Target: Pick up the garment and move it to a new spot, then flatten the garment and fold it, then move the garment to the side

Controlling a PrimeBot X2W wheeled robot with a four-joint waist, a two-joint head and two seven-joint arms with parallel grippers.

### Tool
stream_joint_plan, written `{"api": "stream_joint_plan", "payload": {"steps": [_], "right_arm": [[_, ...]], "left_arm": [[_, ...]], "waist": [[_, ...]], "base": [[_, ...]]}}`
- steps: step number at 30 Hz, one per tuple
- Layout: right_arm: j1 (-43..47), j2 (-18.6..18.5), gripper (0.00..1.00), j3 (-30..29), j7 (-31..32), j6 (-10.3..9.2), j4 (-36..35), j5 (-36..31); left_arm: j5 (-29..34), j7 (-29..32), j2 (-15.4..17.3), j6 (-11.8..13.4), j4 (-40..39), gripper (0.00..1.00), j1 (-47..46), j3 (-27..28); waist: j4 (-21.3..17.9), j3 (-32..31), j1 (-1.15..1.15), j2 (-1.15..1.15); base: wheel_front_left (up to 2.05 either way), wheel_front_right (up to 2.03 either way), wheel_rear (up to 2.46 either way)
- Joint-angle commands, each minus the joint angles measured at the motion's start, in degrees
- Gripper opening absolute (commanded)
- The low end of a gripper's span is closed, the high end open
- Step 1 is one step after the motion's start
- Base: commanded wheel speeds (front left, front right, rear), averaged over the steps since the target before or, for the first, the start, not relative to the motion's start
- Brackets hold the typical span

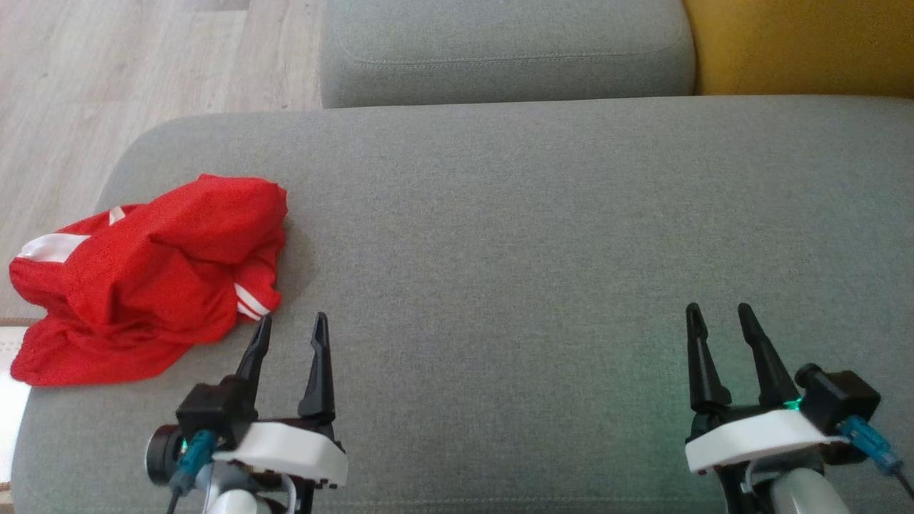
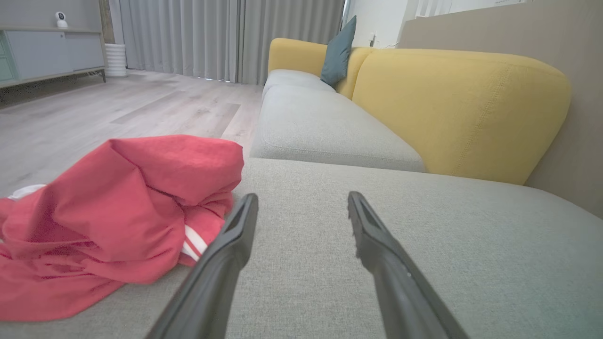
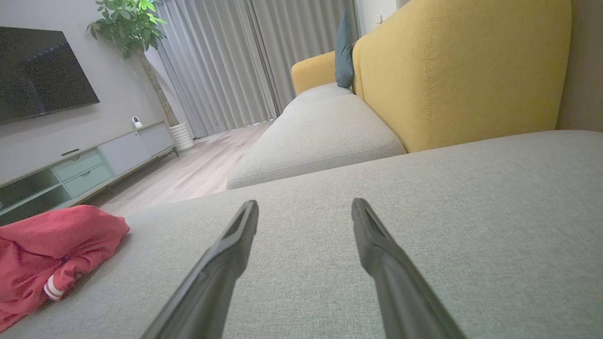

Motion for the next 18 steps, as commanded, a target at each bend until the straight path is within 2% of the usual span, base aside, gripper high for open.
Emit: {"api": "stream_joint_plan", "payload": {"steps": [1,6,18], "right_arm": [[-2.4,-0.5,1.0,1.5,-1.0,-0.04,-1.6,-1.6],[-2.7,-0.5,1.0,1.9,-1.9,-0.04,-1.3,-4.1],[-2.9,-0.5,1.0,1.9,-2.3,-0.04,-0.5,-3.4]], "left_arm": [[1.7,-0.8,-0.2,0.6,-2.1,1.0,-2.4,1.2],[4.6,-1.6,-0.2,1.2,-2.8,1.0,-2.4,0.6],[3.8,-1.6,-0.3,1.6,-2.7,1.0,-2.3,0.1]], "waist": [[0.0,0.0,0.0,0.0],[0.1,-0.1,0.0,0.0],[0.5,-0.2,0.0,0.0]], "base": [[0.0,0.0,0.0],[0.0,0.0,0.0],[0.0,0.0,0.0]]}}
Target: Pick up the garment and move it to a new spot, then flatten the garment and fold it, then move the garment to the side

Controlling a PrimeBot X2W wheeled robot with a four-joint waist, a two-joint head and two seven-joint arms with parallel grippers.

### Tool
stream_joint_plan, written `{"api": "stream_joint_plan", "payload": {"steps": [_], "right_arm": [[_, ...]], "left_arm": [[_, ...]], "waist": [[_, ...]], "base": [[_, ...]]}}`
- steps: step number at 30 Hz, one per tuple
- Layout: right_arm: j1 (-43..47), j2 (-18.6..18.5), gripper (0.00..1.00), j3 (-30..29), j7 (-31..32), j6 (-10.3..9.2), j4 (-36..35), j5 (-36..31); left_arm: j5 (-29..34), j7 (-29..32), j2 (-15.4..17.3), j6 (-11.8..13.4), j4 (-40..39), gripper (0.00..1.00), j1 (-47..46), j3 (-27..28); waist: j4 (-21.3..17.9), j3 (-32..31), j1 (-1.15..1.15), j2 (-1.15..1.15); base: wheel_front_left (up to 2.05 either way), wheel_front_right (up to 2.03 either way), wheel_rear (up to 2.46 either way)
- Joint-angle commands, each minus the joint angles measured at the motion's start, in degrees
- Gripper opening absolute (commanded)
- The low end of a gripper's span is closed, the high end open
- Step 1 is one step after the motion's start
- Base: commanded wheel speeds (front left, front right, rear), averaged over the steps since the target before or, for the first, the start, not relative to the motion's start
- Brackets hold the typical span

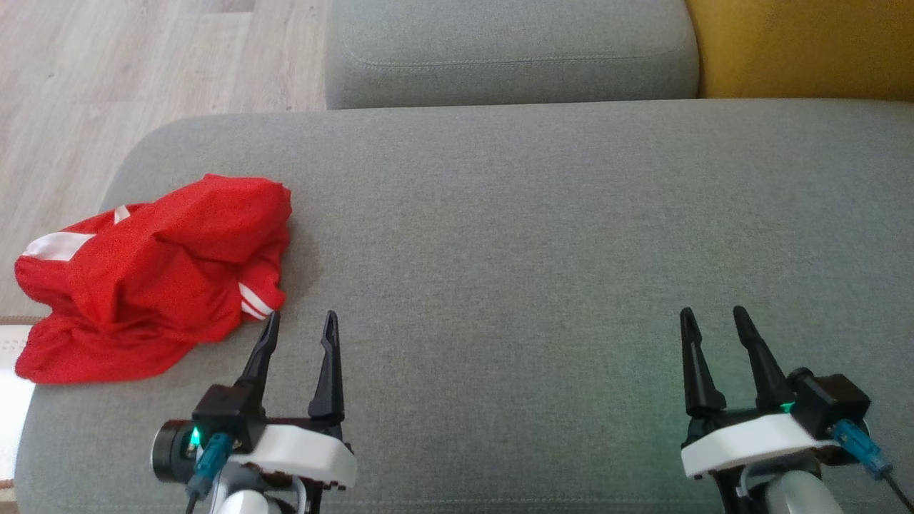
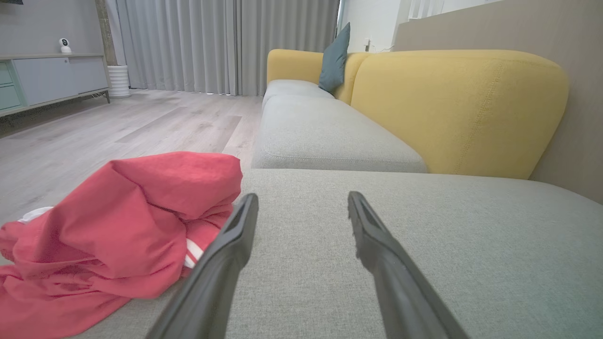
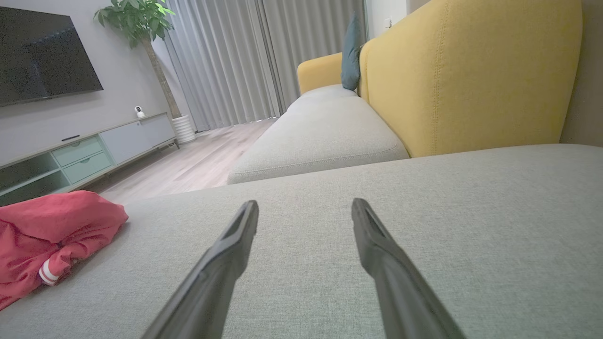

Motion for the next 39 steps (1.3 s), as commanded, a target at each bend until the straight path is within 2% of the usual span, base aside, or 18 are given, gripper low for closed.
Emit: {"api": "stream_joint_plan", "payload": {"steps": [1,9,29,34,39], "right_arm": [[-2.8,-0.5,1.0,1.6,-0.8,-0.04,-1.6,0.1],[-2.3,-0.5,1.0,3.8,-0.8,-0.04,-1.9,0.6],[-0.2,-0.5,1.0,10.3,-0.7,-0.04,-1.3,3.7],[-0.2,-0.5,1.0,11.3,-0.8,-0.04,-0.8,4.6],[-0.3,-0.5,1.0,11.8,-1.0,-0.04,-0.3,4.9]], "left_arm": [[-0.1,-0.7,-0.2,0.3,-2.0,1.0,-2.3,1.6],[-0.3,-0.7,-0.2,1.0,-1.3,1.0,-2.4,2.4],[1.6,-0.7,-0.2,-0.1,-1.6,1.0,-0.5,7.4],[1.7,-0.7,-0.2,-0.4,-2.2,1.0,0.1,8.6],[1.8,-0.7,-0.2,-0.5,-2.8,1.0,0.5,9.0]], "waist": [[0.1,0.0,0.0,0.0],[4.1,0.0,0.0,0.0],[23.0,-1.7,0.0,0.0],[25.6,-2.0,0.0,0.0],[26.3,-2.1,0.0,0.0]], "base": [[0.0,0.0,0.0],[0.0,0.0,0.0],[0.0,0.0,0.0],[0.0,0.0,0.0],[0.0,0.0,0.0]]}}
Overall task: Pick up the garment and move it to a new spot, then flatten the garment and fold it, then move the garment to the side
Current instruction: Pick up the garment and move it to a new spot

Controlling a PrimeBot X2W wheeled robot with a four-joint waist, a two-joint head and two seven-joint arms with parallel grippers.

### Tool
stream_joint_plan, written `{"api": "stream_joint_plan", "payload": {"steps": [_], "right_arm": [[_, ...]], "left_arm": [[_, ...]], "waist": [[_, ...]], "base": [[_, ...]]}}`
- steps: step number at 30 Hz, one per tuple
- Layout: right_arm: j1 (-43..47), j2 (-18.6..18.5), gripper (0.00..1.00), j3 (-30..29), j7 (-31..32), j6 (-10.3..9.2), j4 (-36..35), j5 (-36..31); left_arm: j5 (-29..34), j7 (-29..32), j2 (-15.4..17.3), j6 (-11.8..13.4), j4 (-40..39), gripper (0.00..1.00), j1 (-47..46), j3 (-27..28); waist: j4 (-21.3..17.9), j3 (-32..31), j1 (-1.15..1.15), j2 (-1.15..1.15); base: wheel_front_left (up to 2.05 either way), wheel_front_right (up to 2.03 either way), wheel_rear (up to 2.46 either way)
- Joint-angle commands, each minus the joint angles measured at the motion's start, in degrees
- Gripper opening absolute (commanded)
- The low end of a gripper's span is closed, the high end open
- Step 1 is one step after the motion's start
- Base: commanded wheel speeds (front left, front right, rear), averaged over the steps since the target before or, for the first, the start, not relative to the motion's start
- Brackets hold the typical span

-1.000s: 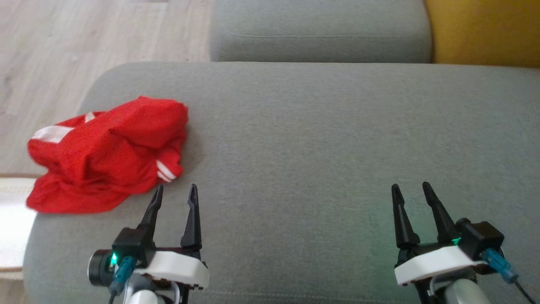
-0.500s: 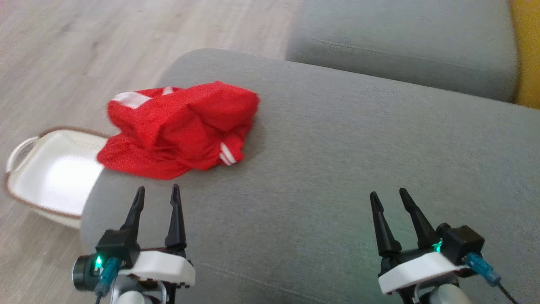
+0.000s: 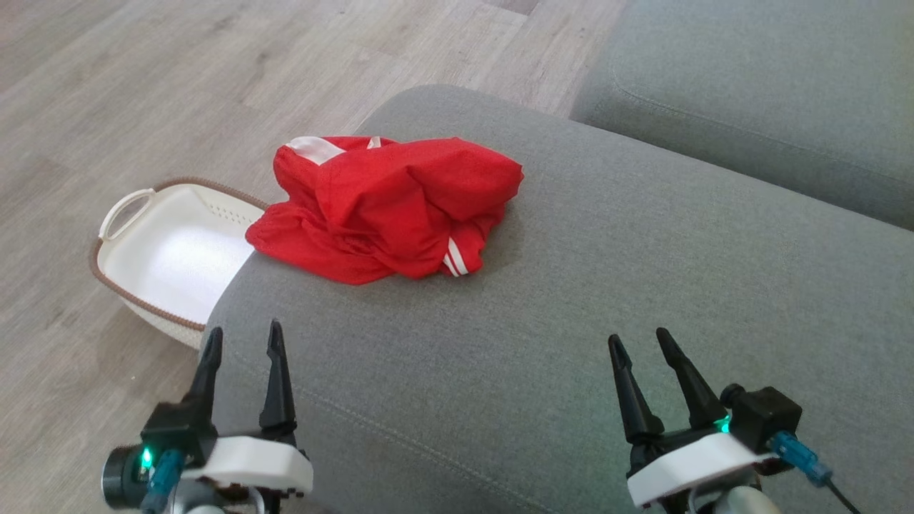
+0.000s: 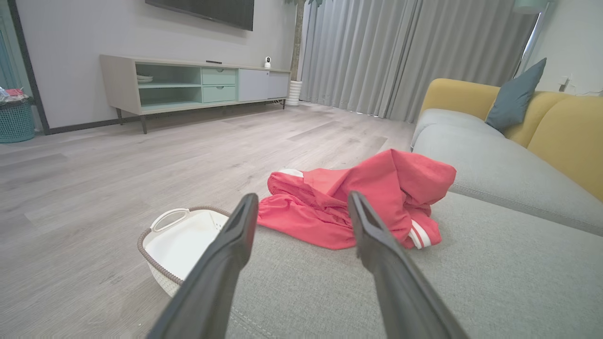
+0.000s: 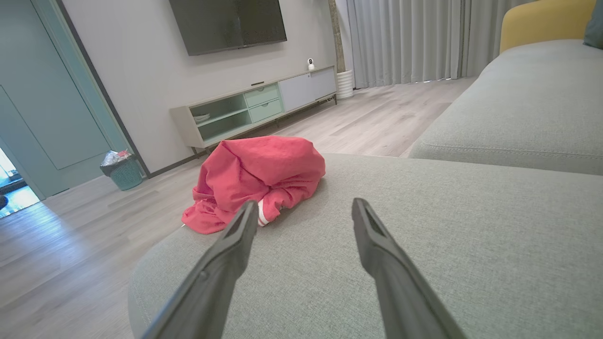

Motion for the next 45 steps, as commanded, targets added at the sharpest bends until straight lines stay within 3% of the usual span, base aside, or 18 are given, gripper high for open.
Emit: {"api": "stream_joint_plan", "payload": {"steps": [1,14,25,31,38,45], "right_arm": [[-1.1,-0.4,1.0,1.2,-1.0,-0.04,-1.4,0.3],[-2.5,-0.4,1.0,-1.4,-1.1,-0.04,-1.9,-1.0],[-5.5,-0.4,1.0,-7.5,-0.4,-0.04,-5.8,-4.9],[-7.5,-0.4,1.0,-9.5,1.1,-0.04,-9.0,-6.9],[-9.0,-0.4,1.0,-10.1,2.4,-0.04,-12.2,-8.2],[-10.3,-0.4,1.0,-9.9,2.9,-0.04,-13.8,-8.8]], "left_arm": [[0.5,-0.5,-0.1,0.0,-2.4,1.0,-1.7,1.8],[1.3,-0.5,0.1,-0.8,-3.6,1.0,-3.8,4.0],[2.1,-0.4,5.9,-8.0,4.3,1.0,-17.6,4.6],[1.2,4.3,9.8,-11.9,11.1,1.0,-29.0,3.2],[-1.6,11.4,15.4,-14.0,20.5,1.0,-41.2,-2.2],[-7.5,15.2,21.2,-14.1,29.4,1.0,-50.9,-12.6]], "waist": [[0.0,0.1,0.0,0.0],[-4.0,3.5,0.0,0.0],[-8.7,11.5,0.0,0.0],[-11.5,17.1,0.0,0.0],[-14.0,22.1,0.0,0.0],[-16.5,26.0,0.0,0.0]], "base": [[0.0,0.0,0.0],[0.0,0.0,0.0],[0.0,0.0,0.0],[0.0,0.0,0.0],[0.0,0.0,0.0],[0.0,0.0,0.0]]}}
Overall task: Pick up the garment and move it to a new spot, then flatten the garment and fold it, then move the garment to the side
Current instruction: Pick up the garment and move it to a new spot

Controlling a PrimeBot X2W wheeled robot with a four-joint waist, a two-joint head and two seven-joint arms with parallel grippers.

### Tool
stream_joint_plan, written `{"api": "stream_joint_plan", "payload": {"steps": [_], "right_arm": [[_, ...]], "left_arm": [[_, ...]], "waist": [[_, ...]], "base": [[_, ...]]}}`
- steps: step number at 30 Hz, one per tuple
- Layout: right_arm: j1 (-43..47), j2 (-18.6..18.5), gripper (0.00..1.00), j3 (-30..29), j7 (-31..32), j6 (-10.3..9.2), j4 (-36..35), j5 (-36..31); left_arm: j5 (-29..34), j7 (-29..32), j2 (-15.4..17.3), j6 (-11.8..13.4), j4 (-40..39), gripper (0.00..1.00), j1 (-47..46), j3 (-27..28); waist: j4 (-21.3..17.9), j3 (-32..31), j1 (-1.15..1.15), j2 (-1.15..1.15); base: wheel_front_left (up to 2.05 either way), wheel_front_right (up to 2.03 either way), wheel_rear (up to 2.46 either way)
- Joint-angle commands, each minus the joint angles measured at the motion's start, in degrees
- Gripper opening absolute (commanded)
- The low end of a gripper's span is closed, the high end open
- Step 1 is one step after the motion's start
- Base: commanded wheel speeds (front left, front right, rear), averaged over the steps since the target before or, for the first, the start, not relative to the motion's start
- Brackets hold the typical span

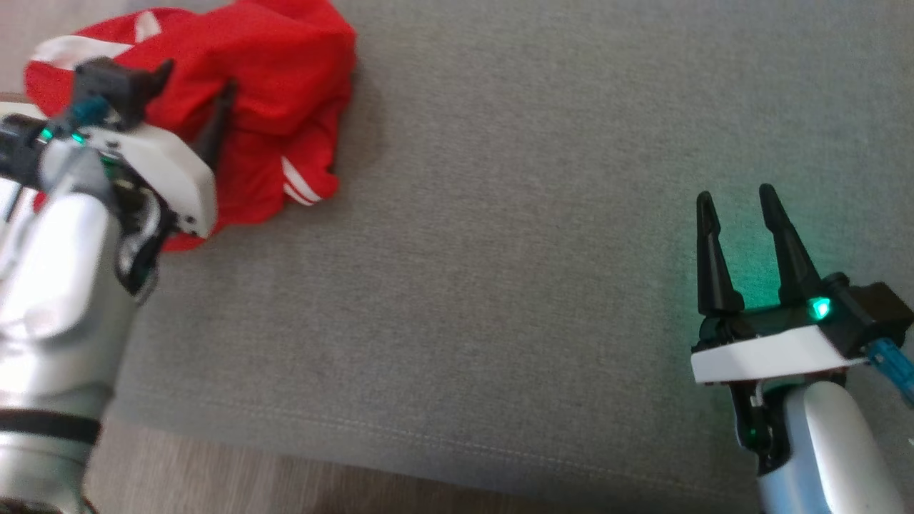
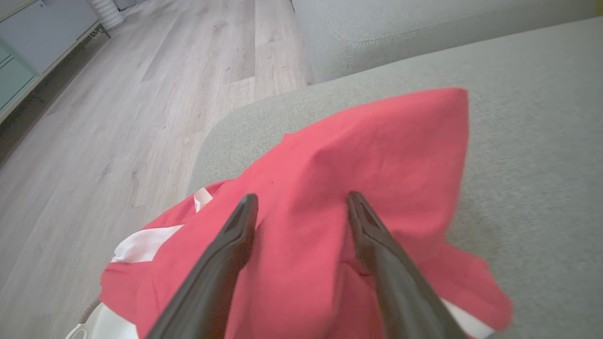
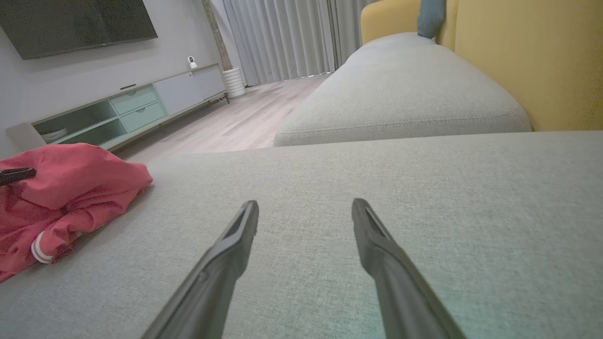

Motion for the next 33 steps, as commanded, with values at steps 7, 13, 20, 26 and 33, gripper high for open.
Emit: {"api": "stream_joint_plan", "payload": {"steps": [7,13,20,26,33], "right_arm": [[-1.8,-0.3,1.0,1.0,-0.1,-0.04,-2.5,-0.5],[-1.6,-0.3,1.0,0.6,-0.4,-0.04,-2.0,-0.3],[-1.1,-0.3,1.0,1.2,-1.2,-0.04,-0.1,0.7],[0.1,-0.3,1.0,2.1,-2.1,-0.04,1.9,2.2],[1.4,-0.3,1.0,3.3,-2.9,-0.04,4.0,4.2]], "left_arm": [[-2.2,-0.2,4.9,0.1,6.5,1.0,-7.3,-1.4],[-3.5,-3.6,4.4,0.1,11.5,0.0,-9.5,-2.2],[-3.4,-12.2,4.6,2.6,11.8,0.0,-11.3,-1.0],[-3.2,-15.1,5.3,6.5,4.5,0.0,-11.2,1.4],[-3.1,-15.4,6.5,10.3,-8.8,0.0,-7.7,3.8]], "waist": [[-2.3,2.4,-0.01,0.0],[-2.2,1.8,-0.01,0.0],[-1.1,-2.5,-0.01,0.0],[-0.5,-7.9,-0.01,0.0],[-1.2,-13.7,-0.01,0.0]], "base": [[0.0,0.0,0.0],[0.0,0.0,0.0],[0.0,0.0,0.0],[0.0,0.0,0.0],[0.0,0.0,0.0]]}}
